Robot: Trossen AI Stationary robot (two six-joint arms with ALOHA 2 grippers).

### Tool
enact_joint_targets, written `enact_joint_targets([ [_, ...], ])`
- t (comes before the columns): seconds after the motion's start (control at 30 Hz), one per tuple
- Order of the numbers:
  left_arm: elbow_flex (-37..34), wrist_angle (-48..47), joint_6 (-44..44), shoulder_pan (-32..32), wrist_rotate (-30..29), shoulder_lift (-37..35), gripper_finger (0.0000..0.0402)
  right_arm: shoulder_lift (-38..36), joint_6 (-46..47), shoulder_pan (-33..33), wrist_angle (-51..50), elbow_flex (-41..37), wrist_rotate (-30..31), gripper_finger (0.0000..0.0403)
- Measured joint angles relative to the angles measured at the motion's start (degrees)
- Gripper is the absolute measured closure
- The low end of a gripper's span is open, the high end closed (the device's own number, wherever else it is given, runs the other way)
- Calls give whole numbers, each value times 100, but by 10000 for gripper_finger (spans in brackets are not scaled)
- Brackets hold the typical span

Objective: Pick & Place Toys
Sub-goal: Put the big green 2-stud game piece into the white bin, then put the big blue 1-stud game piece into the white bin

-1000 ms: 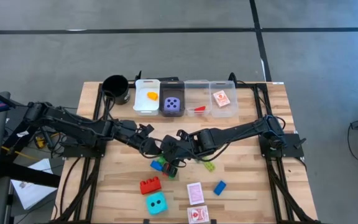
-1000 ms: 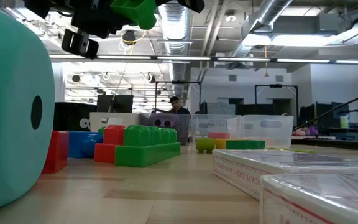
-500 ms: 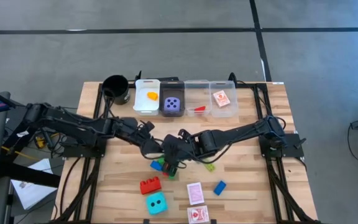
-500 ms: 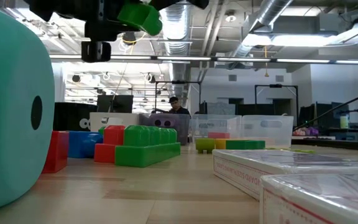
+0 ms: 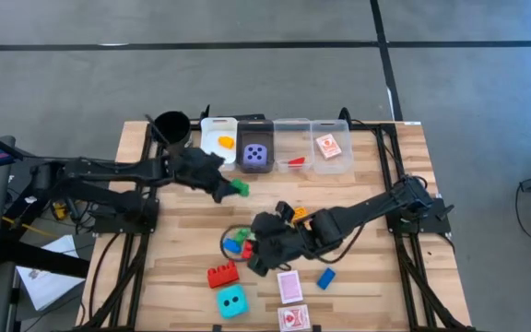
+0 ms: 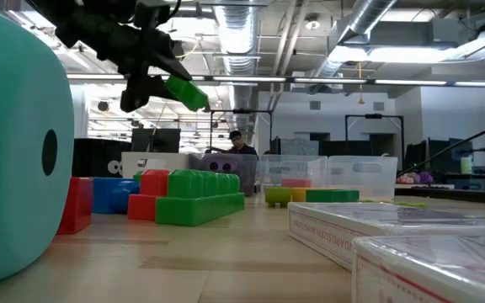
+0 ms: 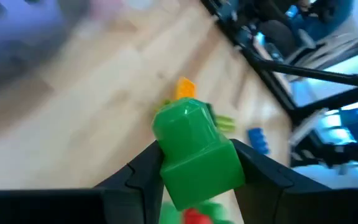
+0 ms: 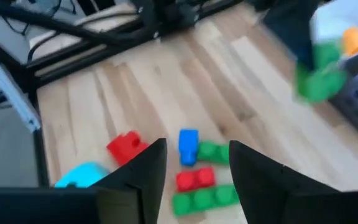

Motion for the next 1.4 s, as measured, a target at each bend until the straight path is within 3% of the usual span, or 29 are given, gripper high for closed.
enact_joint_targets([
  [0.2,1,-133,1281,1035,-258,-477,257,36,301,129,-57,-1,34,250],
  [0.47,4,-980,2991,2028,-1815,-1058,256,51,579,178,-69,-4,48,261],
  [0.7,2,-1556,3209,2213,-1720,-1082,233,50,582,172,-56,-4,46,261],
  [0.93,2,-1527,3463,2204,-1718,-1082,157,50,849,122,-44,-4,48,253],
  [1.07,2,-1529,3061,2204,-1712,-1082,117,50,1010,115,-60,-4,44,245],
  [1.17,2,-1570,2129,2191,-1106,-1082,98,50,942,149,-65,-4,28,239],
  [1.3,2,-1521,1391,2085,1078,-1080,89,50,721,265,-174,-4,26,234],
  [1.4,2,-1525,1241,1671,2376,-1083,92,50,722,363,-464,-4,19,234],
])
